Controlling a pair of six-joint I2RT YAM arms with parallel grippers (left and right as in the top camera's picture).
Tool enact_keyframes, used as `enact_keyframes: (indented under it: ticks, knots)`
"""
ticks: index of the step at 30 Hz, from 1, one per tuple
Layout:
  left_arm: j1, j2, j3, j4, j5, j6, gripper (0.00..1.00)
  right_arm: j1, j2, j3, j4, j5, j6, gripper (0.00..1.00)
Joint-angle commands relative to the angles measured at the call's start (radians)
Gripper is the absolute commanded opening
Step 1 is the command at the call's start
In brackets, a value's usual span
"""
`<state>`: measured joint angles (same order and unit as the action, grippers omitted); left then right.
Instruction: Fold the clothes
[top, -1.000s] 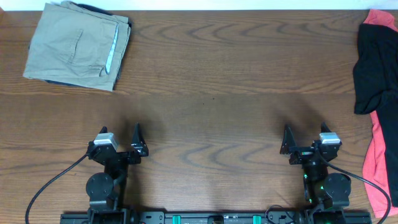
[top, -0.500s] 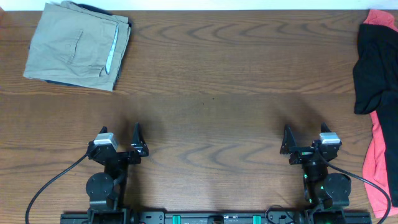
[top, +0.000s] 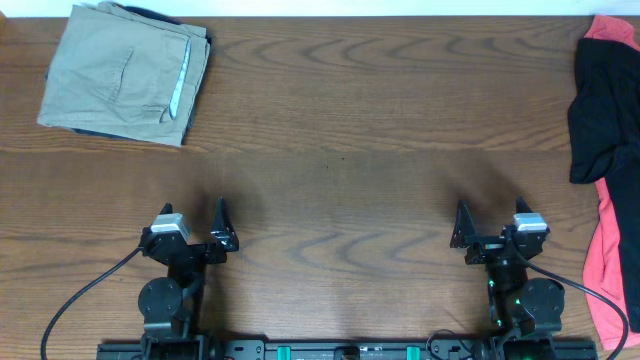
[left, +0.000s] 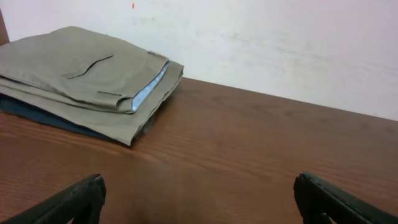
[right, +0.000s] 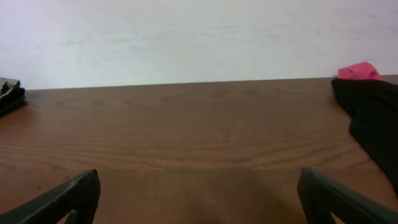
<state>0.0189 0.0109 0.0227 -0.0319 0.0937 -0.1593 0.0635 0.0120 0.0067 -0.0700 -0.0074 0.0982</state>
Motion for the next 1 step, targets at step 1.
enact_keyframes:
  ticks: [1]
  knots:
    - [0.005, -0.007, -0.019, -0.031, 0.000, 0.009, 0.98, 0.008, -0.007, -0.001, -0.005, 0.007, 0.005, 0.99]
